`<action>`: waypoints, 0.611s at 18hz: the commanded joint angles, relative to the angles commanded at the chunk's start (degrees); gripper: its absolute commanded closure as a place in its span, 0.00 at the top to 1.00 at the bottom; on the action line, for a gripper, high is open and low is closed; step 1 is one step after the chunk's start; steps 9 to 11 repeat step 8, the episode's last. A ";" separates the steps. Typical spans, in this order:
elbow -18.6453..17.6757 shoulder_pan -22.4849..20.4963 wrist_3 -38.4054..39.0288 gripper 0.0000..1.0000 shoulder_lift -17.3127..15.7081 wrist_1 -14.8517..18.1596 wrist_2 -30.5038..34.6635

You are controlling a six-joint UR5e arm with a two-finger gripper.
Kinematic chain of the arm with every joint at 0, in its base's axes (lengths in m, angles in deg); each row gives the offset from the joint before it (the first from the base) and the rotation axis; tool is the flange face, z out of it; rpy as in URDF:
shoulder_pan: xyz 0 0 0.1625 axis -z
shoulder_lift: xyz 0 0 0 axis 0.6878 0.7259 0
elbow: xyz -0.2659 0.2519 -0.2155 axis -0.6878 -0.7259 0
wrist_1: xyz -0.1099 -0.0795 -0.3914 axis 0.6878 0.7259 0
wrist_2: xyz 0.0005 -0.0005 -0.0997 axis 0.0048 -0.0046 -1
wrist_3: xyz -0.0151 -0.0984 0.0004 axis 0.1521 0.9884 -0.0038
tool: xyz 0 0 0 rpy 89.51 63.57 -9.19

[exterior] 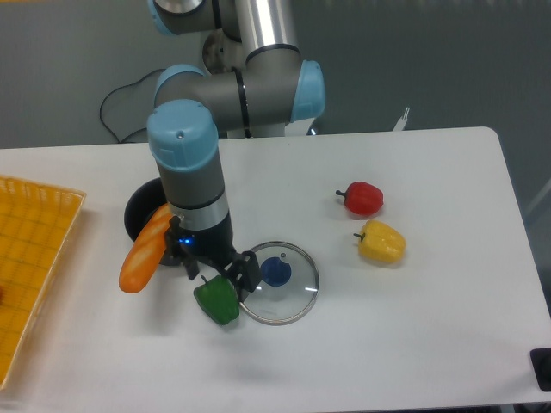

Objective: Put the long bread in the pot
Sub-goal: 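Open the gripper and withdraw it toward the glass lid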

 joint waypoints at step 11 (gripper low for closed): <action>-3.86 0.18 -1.95 1.00 -2.72 3.53 1.79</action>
